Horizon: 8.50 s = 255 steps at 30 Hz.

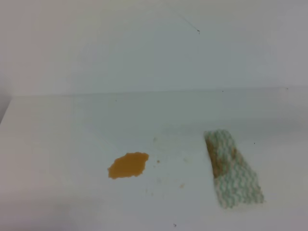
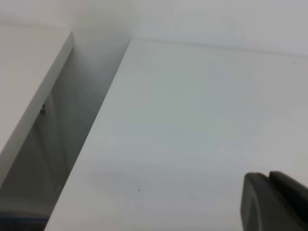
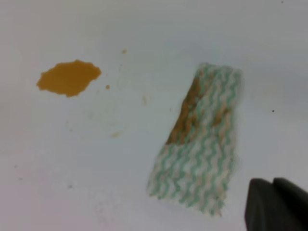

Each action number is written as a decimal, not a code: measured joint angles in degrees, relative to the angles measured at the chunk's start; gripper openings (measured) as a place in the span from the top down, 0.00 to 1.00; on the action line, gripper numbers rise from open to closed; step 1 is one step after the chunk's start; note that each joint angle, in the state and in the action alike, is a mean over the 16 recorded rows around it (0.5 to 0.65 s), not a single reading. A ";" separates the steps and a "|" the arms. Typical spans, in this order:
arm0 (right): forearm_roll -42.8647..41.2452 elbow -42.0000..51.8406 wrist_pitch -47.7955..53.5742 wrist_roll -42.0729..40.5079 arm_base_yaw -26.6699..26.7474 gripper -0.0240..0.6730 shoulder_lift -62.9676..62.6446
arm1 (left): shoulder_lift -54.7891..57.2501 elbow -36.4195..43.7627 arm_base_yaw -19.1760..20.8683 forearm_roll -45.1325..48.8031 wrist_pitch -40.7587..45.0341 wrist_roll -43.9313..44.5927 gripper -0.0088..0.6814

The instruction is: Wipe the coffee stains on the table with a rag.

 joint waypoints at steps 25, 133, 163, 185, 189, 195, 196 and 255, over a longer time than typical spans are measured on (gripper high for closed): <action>0.65 -14.18 -12.95 -6.32 9.72 0.57 42.13 | 0.38 -0.94 -0.01 0.01 0.00 0.00 0.99; 9.43 -52.86 -5.80 -10.95 30.90 0.93 75.85 | 0.31 -2.02 0.00 0.10 0.86 0.00 0.99; 7.58 -63.11 -5.88 -9.32 36.68 0.93 81.85 | 0.41 -2.15 -0.01 0.01 0.92 0.00 0.99; -3.43 -63.11 -3.80 -0.58 31.13 0.93 82.20 | 0.41 -2.15 -0.01 0.01 0.92 0.00 0.99; -1.19 -63.11 -2.98 -2.20 32.75 0.93 82.18 | 0.41 -2.15 -0.01 0.01 0.92 0.00 0.99; 1.72 -63.11 -2.71 -5.02 36.39 0.94 82.22 | 0.41 -2.15 -0.01 0.01 0.92 0.00 0.99; 1.87 -63.11 -2.78 -5.22 36.84 0.94 82.22 | 0.41 -2.15 -0.01 0.01 0.92 0.00 0.99; 1.99 -17.89 -21.33 -6.42 16.36 0.95 44.25 | 0.32 -2.02 0.00 0.02 0.86 0.00 0.99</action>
